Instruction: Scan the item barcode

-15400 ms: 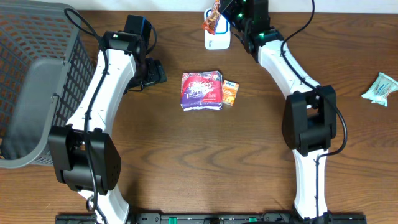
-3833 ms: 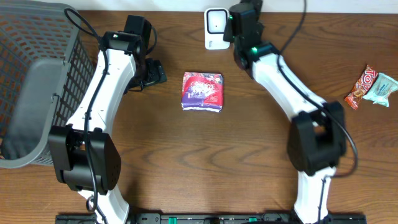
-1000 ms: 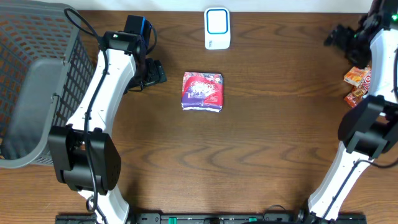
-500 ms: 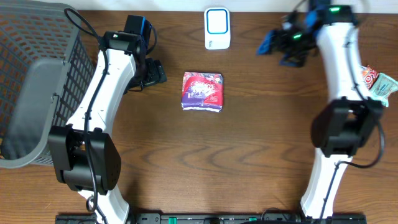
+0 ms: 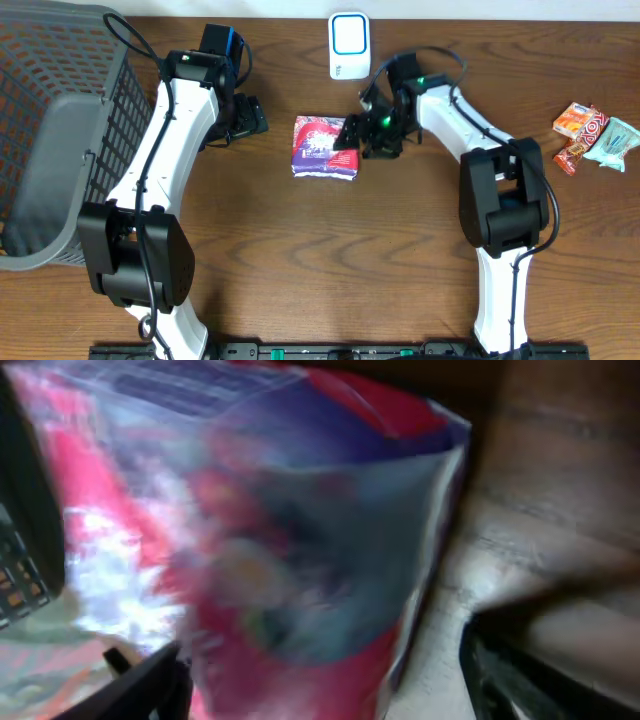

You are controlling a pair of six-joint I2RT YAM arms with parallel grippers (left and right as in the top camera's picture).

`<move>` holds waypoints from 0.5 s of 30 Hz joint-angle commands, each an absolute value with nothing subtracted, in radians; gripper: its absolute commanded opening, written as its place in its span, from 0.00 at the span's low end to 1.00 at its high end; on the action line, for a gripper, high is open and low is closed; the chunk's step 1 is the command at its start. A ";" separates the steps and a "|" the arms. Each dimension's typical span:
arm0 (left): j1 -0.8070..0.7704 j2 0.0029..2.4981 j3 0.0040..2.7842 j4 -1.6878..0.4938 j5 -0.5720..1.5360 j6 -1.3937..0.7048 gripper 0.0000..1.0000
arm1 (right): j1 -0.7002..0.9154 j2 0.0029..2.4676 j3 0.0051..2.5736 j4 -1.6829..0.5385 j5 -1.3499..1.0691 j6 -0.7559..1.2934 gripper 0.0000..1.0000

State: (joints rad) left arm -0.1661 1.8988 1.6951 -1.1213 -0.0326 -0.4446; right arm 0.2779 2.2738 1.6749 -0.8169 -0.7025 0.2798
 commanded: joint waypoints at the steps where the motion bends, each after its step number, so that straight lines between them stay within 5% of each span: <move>1: -0.162 1.887 1.694 -1.125 -0.046 -0.439 0.98 | 0.271 2.280 1.599 -0.756 -0.709 0.363 0.77; 8: -0.162 1.887 1.694 -1.125 -0.046 -0.439 0.98 | 0.253 2.279 1.539 -0.699 -0.711 0.370 0.02; 15: -0.162 1.887 1.694 -1.125 -0.046 -0.439 0.98 | 0.244 2.192 1.597 -0.744 -0.645 0.373 0.01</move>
State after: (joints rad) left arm -0.1661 1.8988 1.6951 -1.1213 -0.0326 -0.4446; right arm 0.2527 2.2513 1.5719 -0.7139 -0.7643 0.3637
